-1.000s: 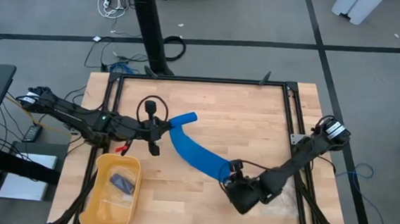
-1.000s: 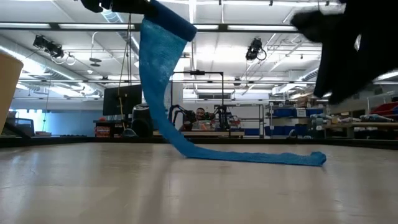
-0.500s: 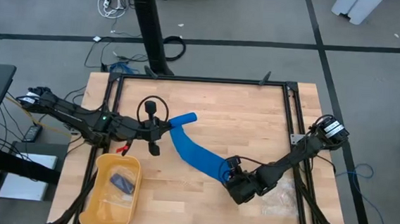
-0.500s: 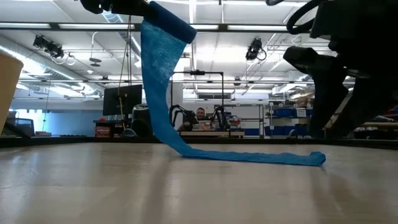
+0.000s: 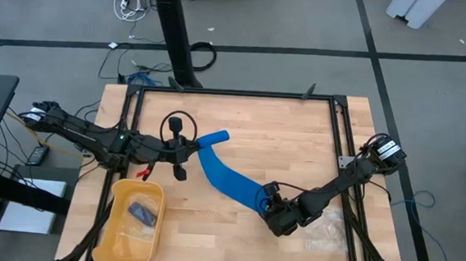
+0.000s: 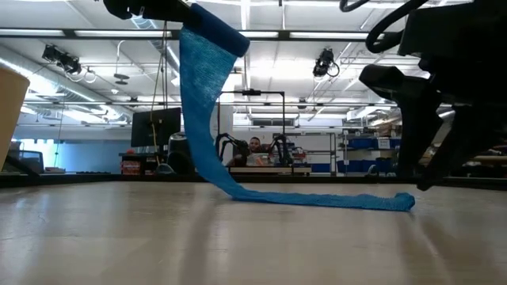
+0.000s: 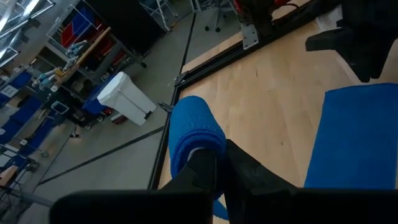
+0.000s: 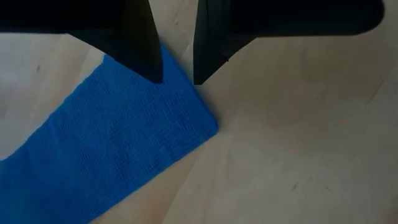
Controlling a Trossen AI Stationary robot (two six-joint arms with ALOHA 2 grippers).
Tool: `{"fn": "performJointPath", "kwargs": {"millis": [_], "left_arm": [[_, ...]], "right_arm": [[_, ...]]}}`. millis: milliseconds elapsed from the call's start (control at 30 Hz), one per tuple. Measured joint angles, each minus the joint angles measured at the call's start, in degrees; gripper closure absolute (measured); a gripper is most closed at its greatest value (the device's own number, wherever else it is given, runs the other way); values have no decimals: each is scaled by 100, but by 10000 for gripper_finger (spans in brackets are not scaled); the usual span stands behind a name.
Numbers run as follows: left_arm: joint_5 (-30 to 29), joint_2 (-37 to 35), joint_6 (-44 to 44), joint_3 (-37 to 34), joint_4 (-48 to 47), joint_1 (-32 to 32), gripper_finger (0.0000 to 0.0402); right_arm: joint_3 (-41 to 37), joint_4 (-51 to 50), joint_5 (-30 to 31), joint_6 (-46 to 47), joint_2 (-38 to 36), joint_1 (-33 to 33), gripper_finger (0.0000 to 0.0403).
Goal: Roll bandage
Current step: Roll the blue bandage
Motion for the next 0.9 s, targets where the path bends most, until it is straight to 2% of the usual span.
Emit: {"fn": "performJointPath", "kwargs": {"millis": [200,333,467,567,700,833,900], "left_arm": [[2,-2,0,0,4,0,384],[1,0,-1,0,0,0,384],[2,0,-19,0,4,0,384],[1,0,-29,0,4,0,384],[0,0,-107,0,6,0,384],[-82,0,-122,0,-6,0,384],[-109,-2,-122,-16,-23,0,384]], "right_arm": [[7,-25,21,-151,312,-12,314],[33,139,405,-221,531,13,314],[20,338,472,-178,503,6,319],[15,444,433,-161,479,-10,341],[57,495,259,14,479,-46,394],[614,-16,295,646,463,93,398],[1047,-460,539,843,448,306,399]]}}
